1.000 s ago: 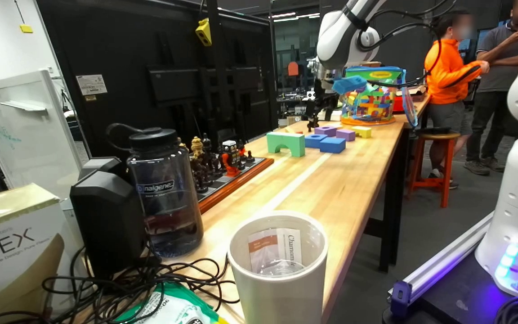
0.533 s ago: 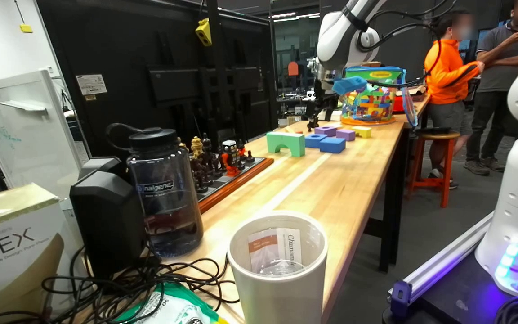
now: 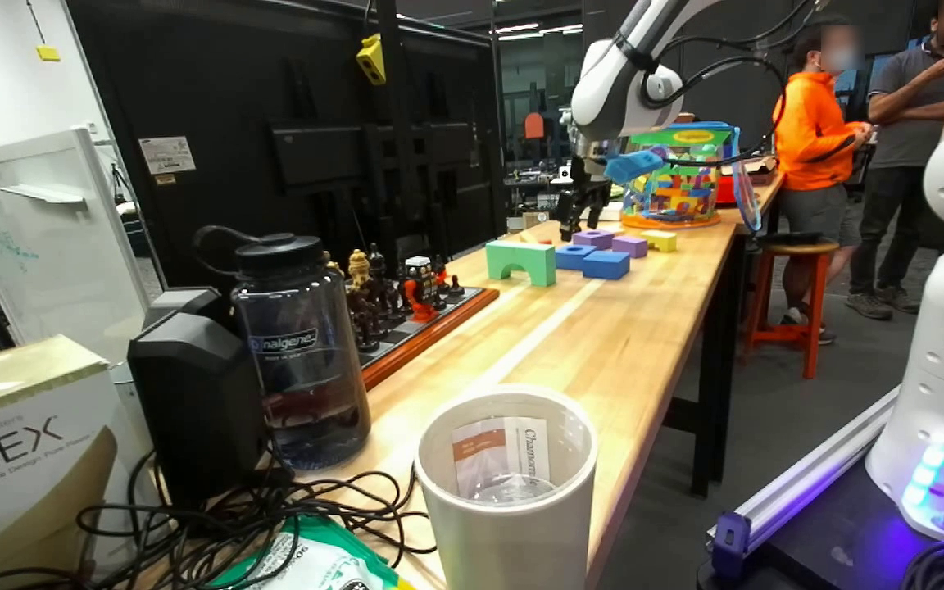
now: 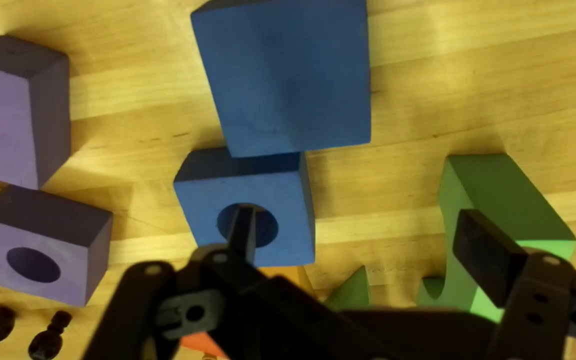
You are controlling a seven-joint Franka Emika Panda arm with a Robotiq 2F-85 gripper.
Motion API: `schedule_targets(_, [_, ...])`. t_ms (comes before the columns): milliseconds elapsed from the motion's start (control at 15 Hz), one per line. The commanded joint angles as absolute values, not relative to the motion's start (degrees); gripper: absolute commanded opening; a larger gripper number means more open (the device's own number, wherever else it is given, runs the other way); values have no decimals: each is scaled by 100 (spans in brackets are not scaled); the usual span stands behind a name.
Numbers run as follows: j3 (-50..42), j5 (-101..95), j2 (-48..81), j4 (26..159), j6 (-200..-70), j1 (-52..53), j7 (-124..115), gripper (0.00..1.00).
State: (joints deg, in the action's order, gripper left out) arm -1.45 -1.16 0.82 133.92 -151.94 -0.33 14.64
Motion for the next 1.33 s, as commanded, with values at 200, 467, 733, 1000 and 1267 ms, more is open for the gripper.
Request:
schedule_targets(200, [-46,310,867,12631,-15156,-151,2310,100])
schedule_targets(467, [66,450,1249,12228,-14984,-307,2554,100])
schedule_targets(733, [188,540,1540,11934,-14856,-512,2797,100])
schedule_targets(1000, [289,561,1678,11769,-14770,-668,2887,100])
schedule_targets(1267, [357,526,1689,11696,-14686,-699,2872,100])
